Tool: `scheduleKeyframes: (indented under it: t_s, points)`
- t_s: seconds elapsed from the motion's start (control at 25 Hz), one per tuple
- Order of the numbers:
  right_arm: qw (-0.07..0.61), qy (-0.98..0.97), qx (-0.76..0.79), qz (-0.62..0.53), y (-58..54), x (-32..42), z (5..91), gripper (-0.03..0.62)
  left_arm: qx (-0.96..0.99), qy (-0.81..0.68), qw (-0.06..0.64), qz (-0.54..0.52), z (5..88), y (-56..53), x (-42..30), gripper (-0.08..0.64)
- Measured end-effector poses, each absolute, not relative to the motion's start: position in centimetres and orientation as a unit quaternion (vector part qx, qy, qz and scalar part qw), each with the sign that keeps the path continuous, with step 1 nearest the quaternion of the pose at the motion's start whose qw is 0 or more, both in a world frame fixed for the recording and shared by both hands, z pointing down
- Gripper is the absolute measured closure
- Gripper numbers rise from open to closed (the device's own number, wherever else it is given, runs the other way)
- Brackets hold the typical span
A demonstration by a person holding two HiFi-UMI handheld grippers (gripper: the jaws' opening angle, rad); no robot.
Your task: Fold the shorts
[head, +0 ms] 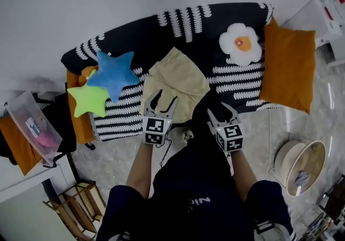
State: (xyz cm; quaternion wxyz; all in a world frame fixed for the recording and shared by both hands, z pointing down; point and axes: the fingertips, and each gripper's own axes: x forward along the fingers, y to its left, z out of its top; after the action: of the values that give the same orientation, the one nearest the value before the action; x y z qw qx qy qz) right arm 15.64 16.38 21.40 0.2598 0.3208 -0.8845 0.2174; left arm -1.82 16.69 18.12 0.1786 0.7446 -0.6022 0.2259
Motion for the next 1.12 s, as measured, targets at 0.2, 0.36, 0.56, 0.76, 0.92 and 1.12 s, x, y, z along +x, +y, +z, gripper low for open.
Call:
scheduleKeyframes:
  t_s: [0.2, 0.36, 0.56, 0.76, 0.92, 1.12]
  points:
    - [0.264, -0.870, 0.337, 0.246, 11.3, 16.2, 23.5, 0.419, 0.752, -0.572, 0.159, 0.287, 19.9, 10.3, -3.2, 0.313]
    - [0.271, -0.858, 0.343, 0.271, 8.0, 17.1, 25.7, 0.438, 0.760, -0.537, 0.151, 0.333, 21.9, 5.4, -3.8, 0.313]
    - [0.282, -0.850, 0.343, 0.285, 4.6, 17.4, 28.1, 0.453, 0.786, -0.468, 0.131, 0.382, 24.1, 0.2, -3.5, 0.328]
    - [0.293, -0.831, 0.364, 0.303, 2.8, 18.2, 31.6, 0.483, 0.800, -0.379, 0.104, 0.454, 28.4, -3.7, -3.3, 0.328]
    - [0.318, -0.815, 0.368, 0.316, 2.2, 17.9, 36.4, 0.488, 0.802, -0.304, 0.082, 0.508, 33.4, -6.4, -3.9, 0.328]
    - [0.348, -0.792, 0.384, 0.324, 2.3, 17.0, 42.5, 0.465, 0.791, -0.204, 0.047, 0.575, 40.8, -7.8, -5.5, 0.328]
